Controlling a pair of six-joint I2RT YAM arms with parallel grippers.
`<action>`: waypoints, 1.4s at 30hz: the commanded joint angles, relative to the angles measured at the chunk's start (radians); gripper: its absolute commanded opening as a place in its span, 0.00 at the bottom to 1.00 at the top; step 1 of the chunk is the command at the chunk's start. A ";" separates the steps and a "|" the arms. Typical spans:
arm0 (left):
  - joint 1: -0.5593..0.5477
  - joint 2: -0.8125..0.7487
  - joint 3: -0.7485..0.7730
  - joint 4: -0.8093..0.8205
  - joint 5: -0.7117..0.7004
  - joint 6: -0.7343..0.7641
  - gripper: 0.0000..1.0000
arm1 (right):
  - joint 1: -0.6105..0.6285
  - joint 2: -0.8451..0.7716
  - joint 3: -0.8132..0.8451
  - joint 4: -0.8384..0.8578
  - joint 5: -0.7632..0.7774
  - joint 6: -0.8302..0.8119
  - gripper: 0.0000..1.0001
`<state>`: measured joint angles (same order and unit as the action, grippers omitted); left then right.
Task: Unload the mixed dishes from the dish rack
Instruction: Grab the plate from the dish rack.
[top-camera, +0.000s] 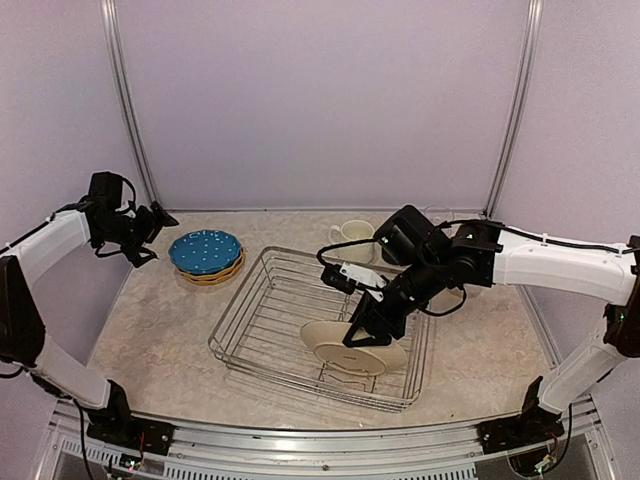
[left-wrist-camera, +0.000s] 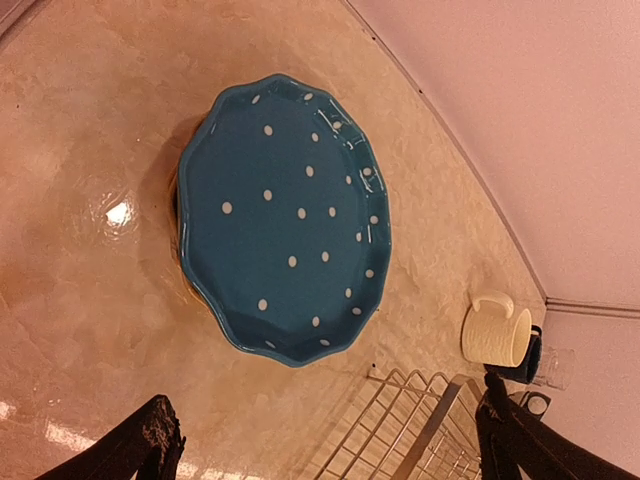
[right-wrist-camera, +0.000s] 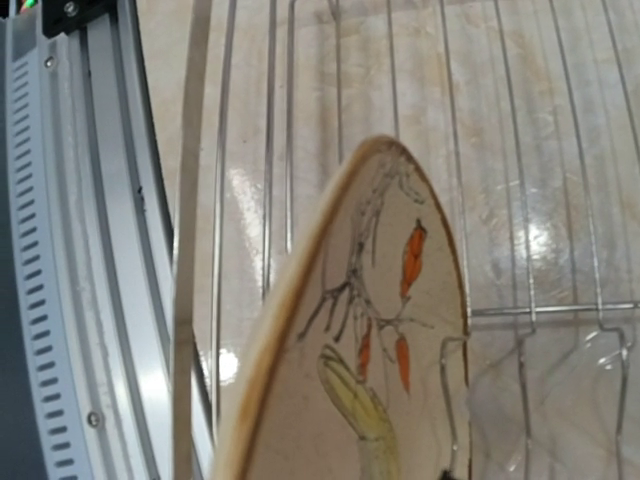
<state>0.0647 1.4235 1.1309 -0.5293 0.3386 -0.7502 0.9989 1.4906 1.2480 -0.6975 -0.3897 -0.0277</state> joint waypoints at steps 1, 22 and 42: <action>-0.005 -0.024 0.016 -0.037 -0.009 0.019 0.99 | 0.006 0.025 -0.016 -0.028 -0.022 0.002 0.49; -0.005 -0.063 0.030 -0.055 0.001 0.017 0.99 | 0.003 0.023 0.004 -0.036 -0.046 -0.001 0.19; -0.008 -0.070 0.043 -0.076 0.013 0.017 0.99 | -0.053 -0.041 0.096 -0.048 -0.131 -0.038 0.00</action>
<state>0.0639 1.3724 1.1370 -0.5777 0.3401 -0.7498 0.9646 1.5089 1.2854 -0.7601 -0.4786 -0.0597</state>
